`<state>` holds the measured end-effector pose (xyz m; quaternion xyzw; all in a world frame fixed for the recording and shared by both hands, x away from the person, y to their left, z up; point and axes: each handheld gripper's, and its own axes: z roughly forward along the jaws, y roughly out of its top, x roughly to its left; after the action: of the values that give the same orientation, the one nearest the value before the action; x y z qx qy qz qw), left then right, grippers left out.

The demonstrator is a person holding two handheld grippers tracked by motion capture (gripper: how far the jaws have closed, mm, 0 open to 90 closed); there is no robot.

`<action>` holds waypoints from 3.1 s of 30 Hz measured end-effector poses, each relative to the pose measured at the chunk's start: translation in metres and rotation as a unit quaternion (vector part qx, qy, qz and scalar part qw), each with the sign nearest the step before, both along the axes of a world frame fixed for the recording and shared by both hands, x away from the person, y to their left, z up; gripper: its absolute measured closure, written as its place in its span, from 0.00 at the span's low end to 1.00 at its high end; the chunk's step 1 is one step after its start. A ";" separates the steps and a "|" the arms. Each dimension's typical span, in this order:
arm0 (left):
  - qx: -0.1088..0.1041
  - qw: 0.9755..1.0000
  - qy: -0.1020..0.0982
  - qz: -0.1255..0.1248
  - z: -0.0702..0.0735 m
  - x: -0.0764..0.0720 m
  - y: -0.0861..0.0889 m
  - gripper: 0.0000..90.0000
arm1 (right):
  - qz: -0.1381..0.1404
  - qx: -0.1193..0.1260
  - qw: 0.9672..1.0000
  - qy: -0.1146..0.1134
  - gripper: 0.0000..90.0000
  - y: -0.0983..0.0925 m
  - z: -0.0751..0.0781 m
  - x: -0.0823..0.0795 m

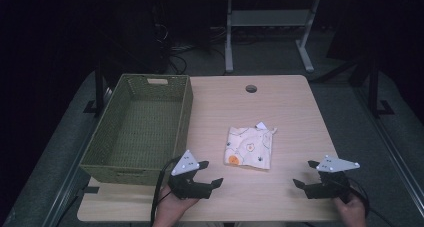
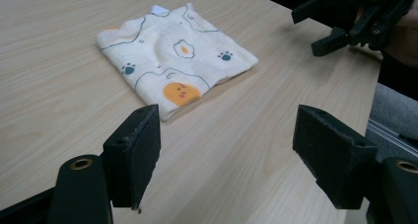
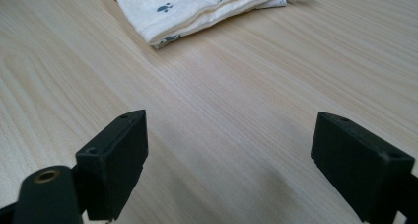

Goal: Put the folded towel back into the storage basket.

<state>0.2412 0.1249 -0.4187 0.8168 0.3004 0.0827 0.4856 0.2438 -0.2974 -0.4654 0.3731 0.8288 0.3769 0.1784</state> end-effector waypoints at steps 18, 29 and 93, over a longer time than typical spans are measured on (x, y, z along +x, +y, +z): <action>0.030 0.999 0.014 -0.026 0.012 0.033 -0.032 0.21 | -0.009 0.007 1.000 -0.003 0.15 -0.004 0.000 0.002; 0.051 0.998 0.037 -0.015 0.002 0.050 -0.047 0.19 | -0.008 0.003 1.000 0.005 0.15 -0.002 -0.002 0.004; 0.204 0.977 0.053 0.012 -0.036 0.128 -0.143 0.80 | 0.003 -0.007 1.000 -0.008 0.15 0.005 0.006 0.001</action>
<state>0.3693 -0.0186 -0.4550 0.8982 0.3127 0.1045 0.2907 0.2447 -0.2924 -0.4597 0.3661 0.8310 0.3748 0.1866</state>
